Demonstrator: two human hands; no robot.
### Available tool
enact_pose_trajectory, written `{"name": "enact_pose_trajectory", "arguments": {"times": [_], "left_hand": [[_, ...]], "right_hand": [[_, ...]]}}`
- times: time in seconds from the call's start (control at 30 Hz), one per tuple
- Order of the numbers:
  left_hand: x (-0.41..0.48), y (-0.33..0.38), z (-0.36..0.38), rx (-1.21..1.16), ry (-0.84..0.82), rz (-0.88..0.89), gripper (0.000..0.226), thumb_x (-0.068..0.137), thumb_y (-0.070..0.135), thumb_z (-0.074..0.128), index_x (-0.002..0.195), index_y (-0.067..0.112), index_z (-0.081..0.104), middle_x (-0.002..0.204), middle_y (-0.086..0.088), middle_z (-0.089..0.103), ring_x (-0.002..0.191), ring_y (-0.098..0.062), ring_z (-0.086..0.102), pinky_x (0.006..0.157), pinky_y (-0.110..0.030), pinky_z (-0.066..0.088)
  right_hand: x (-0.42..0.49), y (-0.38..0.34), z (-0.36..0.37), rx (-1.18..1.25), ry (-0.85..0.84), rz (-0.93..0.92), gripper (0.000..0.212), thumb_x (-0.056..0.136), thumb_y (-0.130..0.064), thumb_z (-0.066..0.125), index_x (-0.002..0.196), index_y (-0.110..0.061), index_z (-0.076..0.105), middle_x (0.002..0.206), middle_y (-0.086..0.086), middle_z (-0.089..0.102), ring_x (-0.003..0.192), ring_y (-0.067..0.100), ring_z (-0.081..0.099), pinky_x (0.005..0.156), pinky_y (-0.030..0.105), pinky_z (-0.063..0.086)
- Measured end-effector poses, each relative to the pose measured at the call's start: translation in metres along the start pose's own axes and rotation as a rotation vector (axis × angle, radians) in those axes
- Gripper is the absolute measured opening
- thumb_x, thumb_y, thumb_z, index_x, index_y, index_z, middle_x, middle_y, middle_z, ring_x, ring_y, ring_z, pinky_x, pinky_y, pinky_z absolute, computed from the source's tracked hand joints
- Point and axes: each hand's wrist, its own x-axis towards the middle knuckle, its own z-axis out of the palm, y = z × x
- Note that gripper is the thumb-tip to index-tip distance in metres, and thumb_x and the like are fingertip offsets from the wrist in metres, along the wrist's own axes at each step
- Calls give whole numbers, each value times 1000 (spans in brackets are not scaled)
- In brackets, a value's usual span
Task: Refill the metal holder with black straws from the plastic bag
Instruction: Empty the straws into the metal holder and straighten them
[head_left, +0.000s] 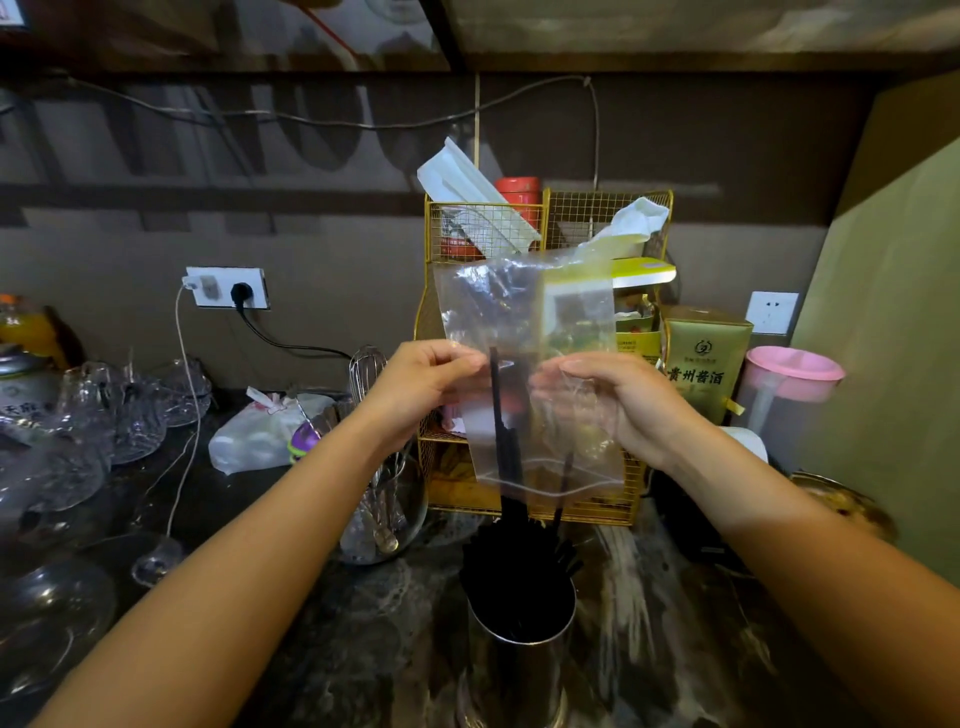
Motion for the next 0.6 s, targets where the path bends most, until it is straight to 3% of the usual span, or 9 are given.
{"name": "enact_pose_trajectory", "arguments": {"times": [0.07, 0.17, 0.27, 0.33, 0.43, 0.6], "left_hand": [[-1, -1, -1, 44, -20, 0, 15, 85, 10, 54, 80, 11, 68, 89, -13, 67, 83, -33, 58, 79, -50, 48], [1, 2, -1, 38, -24, 3, 15, 85, 14, 54, 78, 12, 67, 83, -5, 66, 77, -24, 59, 63, -33, 47], [6, 9, 1, -20, -30, 15, 11, 81, 19, 59, 81, 13, 68, 85, -2, 68, 76, -15, 65, 72, -34, 47], [10, 13, 5, -41, -33, 28, 7, 79, 16, 62, 82, 15, 68, 86, 0, 67, 78, -11, 65, 76, -27, 50], [12, 16, 13, -32, -2, 101, 11, 79, 6, 60, 74, 12, 67, 77, -1, 64, 61, 3, 62, 60, -8, 49], [13, 8, 15, 53, -34, 75, 16, 81, 6, 58, 70, 11, 67, 73, 2, 64, 60, 5, 60, 62, -10, 47]], "right_hand": [[-1, 2, -1, 2, 4, 12, 21, 87, -6, 49, 81, -9, 68, 72, 0, 75, 71, 12, 70, 68, 23, 58], [-1, 1, -1, -1, 5, 28, 21, 87, -7, 48, 81, -9, 68, 73, 1, 74, 71, 12, 70, 71, 25, 57], [0, -2, 0, 4, 10, 23, 20, 87, -7, 48, 82, -9, 68, 71, -1, 74, 70, 10, 70, 70, 24, 57], [1, -2, 1, 25, 17, 15, 20, 87, -7, 49, 82, -8, 68, 69, -2, 75, 68, 9, 70, 66, 22, 58], [1, -1, 3, 57, 17, 14, 20, 87, -7, 49, 79, -9, 68, 68, 0, 75, 68, 10, 71, 68, 23, 58], [-1, 1, 3, 24, 10, 24, 20, 87, -9, 50, 77, -10, 67, 68, -1, 75, 70, 10, 70, 70, 23, 57]]}}
